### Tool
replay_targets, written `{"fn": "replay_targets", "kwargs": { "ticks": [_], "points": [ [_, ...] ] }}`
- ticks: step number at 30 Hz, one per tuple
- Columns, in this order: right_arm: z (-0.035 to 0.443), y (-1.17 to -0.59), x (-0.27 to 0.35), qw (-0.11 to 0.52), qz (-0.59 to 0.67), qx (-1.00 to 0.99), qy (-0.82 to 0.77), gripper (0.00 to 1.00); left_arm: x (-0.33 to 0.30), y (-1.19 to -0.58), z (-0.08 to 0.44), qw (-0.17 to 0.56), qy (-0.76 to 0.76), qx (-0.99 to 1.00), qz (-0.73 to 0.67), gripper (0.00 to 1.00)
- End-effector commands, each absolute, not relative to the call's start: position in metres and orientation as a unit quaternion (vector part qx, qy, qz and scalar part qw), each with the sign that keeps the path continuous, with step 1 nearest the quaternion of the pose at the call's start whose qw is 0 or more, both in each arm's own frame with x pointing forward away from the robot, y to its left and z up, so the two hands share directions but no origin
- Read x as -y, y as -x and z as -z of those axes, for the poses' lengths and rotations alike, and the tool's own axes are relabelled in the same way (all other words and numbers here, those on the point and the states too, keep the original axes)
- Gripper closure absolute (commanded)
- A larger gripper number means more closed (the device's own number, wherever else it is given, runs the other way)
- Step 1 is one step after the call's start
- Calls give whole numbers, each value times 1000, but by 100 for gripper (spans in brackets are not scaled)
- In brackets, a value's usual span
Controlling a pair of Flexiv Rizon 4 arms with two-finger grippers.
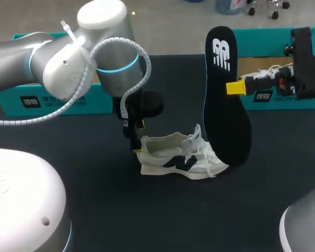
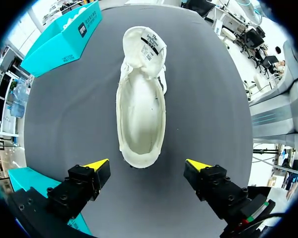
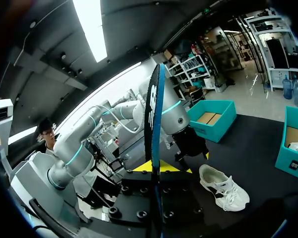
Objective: Take the shoe out of the shoebox, open the shoe tongue, remove and reinsert the insole, then place the shoe into the shoebox
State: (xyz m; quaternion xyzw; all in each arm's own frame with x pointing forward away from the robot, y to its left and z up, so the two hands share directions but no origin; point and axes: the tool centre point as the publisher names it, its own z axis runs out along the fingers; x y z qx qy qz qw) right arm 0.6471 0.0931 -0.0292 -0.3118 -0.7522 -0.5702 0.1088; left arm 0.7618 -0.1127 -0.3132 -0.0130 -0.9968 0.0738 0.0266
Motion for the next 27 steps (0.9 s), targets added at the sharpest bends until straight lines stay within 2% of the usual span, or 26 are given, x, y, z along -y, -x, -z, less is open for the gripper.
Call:
{"fn": "replay_targets", "kwargs": {
  "ticks": [1,17,27],
  "points": [
    [30,-649,-95,110,569,753,312,100,112,-761,313,25,13,997,-73,0],
    [30,-649,-95,110,569,753,312,100,144,-783,309,9,48,996,-73,0],
    [30,-649,-95,110,569,753,312,100,178,-798,327,18,55,995,-83,0]
  ]
}}
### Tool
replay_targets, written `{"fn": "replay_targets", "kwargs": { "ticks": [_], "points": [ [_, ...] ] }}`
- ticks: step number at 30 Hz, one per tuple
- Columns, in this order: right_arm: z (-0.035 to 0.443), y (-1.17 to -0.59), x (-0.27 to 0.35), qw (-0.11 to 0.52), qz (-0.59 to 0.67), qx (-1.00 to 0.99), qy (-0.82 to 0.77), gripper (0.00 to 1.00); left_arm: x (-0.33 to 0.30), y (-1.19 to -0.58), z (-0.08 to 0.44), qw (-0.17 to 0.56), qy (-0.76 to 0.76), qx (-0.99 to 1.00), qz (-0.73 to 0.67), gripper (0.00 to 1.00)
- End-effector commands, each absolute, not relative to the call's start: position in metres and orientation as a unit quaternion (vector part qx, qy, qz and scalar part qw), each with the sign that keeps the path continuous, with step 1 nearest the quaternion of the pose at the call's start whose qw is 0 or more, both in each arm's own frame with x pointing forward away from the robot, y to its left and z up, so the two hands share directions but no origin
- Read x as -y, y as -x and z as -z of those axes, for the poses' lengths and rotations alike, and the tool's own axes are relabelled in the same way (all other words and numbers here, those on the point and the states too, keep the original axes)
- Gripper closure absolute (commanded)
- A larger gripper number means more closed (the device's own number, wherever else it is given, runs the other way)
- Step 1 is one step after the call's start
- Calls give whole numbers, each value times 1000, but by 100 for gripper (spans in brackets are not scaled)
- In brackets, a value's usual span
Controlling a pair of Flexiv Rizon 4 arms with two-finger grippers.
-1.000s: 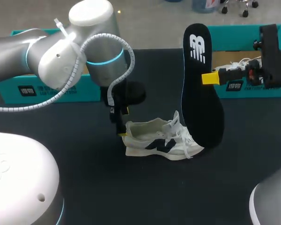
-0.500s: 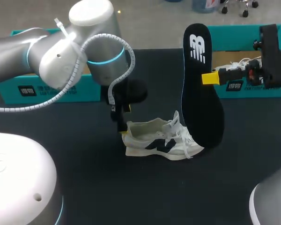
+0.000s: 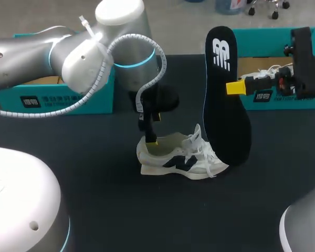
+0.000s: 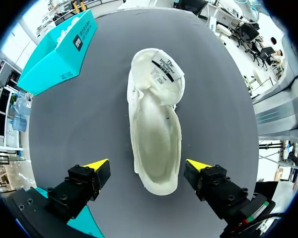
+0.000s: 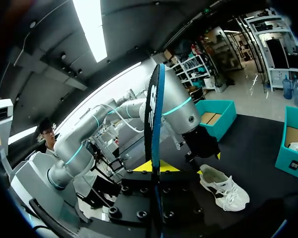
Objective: Take the shoe out of the shoebox, open the shoe tongue, remove and reinsert the insole, then place the shoe into the shoebox
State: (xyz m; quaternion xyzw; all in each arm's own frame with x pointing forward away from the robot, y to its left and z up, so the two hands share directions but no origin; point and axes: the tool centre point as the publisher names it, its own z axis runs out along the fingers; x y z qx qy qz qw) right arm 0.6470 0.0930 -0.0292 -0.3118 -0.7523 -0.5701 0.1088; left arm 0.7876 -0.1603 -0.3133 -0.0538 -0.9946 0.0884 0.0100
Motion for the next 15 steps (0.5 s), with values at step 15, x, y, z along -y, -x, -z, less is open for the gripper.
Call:
{"fn": "replay_targets", "kwargs": {
  "ticks": [15],
  "points": [
    [30,-649,-95,110,569,753,312,100,218,-814,363,41,55,992,-106,4]
  ]
}}
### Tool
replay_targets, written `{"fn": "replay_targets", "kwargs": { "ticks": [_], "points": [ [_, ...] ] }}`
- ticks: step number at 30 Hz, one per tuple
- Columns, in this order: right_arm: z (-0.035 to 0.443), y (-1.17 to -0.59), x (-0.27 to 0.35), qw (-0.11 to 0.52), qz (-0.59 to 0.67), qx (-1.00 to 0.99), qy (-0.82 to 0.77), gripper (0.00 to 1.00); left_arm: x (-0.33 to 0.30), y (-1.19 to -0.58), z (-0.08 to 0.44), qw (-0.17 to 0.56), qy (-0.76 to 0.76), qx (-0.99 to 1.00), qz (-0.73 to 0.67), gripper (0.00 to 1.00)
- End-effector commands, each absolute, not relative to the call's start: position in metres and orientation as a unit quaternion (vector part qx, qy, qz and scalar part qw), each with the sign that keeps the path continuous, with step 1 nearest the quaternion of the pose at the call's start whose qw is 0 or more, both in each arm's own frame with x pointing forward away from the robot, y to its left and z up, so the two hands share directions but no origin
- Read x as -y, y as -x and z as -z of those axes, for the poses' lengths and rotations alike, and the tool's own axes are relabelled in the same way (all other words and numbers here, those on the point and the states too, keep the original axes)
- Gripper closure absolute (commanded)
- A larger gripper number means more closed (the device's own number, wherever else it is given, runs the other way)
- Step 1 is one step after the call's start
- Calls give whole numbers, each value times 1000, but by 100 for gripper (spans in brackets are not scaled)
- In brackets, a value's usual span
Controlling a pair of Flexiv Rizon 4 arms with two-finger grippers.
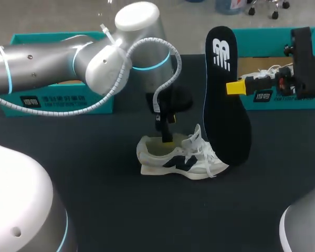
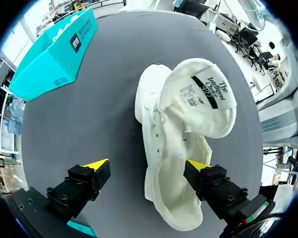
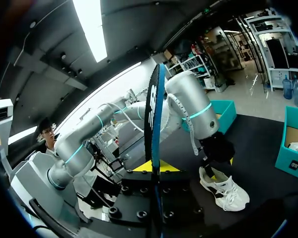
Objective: Take the shoe out of the shoebox, open the shoe tongue, remove and reinsert the insole, then place the shoe into the shoebox
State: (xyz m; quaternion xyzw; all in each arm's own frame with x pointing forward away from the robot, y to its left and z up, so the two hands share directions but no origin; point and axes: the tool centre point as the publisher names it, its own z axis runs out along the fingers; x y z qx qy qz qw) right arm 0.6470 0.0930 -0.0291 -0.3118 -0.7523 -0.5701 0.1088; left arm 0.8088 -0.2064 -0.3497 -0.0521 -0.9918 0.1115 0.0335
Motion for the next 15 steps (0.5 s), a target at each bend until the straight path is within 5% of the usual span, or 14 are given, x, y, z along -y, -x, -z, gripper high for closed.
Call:
{"fn": "replay_targets", "kwargs": {
  "ticks": [1,8,9,12,13,15],
  "points": [
    [30,-649,-95,110,569,753,312,100,219,-813,363,42,56,992,-106,4],
    [30,-649,-95,110,569,753,312,100,227,-810,368,43,57,992,-107,16],
    [30,-649,-95,110,569,753,312,100,228,-809,368,45,59,991,-108,24],
    [30,-649,-95,110,569,753,312,100,229,-806,368,44,63,991,-108,66],
    [30,-649,-95,110,569,753,312,100,230,-804,369,46,66,991,-108,96],
    [30,-649,-95,110,569,753,312,100,229,-800,370,49,69,991,-107,100]
  ]
}}
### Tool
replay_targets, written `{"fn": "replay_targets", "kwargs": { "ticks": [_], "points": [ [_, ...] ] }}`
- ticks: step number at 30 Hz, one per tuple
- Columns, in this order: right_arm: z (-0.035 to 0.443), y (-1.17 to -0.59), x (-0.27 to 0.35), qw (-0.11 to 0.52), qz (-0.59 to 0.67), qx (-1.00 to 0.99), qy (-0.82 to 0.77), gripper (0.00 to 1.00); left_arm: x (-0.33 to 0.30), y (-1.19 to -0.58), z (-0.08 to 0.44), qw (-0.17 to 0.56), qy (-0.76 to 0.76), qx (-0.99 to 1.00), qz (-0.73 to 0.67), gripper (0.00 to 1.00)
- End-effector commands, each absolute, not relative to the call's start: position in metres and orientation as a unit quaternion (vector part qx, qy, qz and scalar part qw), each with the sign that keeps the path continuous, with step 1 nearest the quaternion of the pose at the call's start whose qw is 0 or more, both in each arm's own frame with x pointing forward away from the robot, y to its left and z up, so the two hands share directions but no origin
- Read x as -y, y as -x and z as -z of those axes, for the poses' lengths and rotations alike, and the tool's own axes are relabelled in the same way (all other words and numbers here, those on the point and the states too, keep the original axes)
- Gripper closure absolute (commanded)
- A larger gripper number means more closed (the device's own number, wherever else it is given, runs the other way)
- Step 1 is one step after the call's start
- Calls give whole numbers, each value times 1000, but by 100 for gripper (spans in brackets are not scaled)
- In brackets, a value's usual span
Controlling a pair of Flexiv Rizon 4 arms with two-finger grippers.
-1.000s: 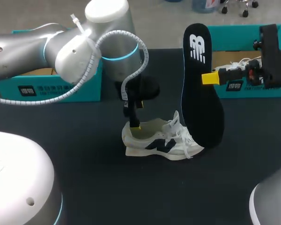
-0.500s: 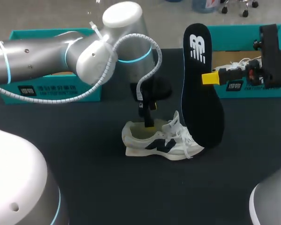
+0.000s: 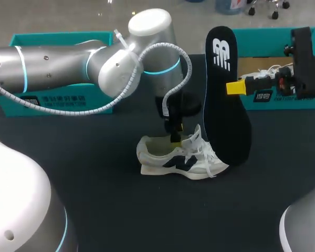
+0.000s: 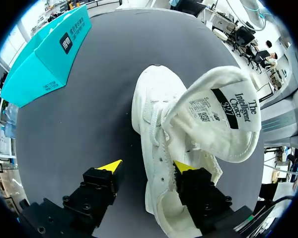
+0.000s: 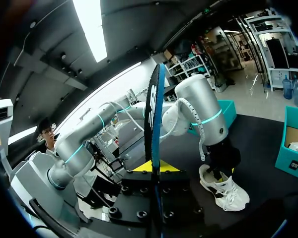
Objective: Take the shoe out of the shoebox, open the shoe tongue, remove and reinsert the insole, then place the shoe into the shoebox
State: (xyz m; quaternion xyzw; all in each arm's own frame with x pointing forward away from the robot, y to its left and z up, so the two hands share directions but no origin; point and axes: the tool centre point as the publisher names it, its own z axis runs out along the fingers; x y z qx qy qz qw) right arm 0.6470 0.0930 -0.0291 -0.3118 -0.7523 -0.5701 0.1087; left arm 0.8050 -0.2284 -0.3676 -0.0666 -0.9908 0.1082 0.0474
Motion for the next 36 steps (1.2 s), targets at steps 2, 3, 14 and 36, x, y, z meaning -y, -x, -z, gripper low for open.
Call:
{"fn": "replay_targets", "kwargs": {
  "ticks": [2,3,14,36],
  "points": [
    [30,-649,-95,110,569,753,312,100,226,-796,373,57,72,990,-106,100],
    [30,-649,-95,110,569,753,312,100,226,-796,373,57,72,990,-106,100],
    [30,-649,-95,110,569,753,312,100,226,-796,373,57,72,990,-106,100],
    [30,-649,-95,110,569,753,312,100,194,-826,318,185,286,930,-138,100]
  ]
}}
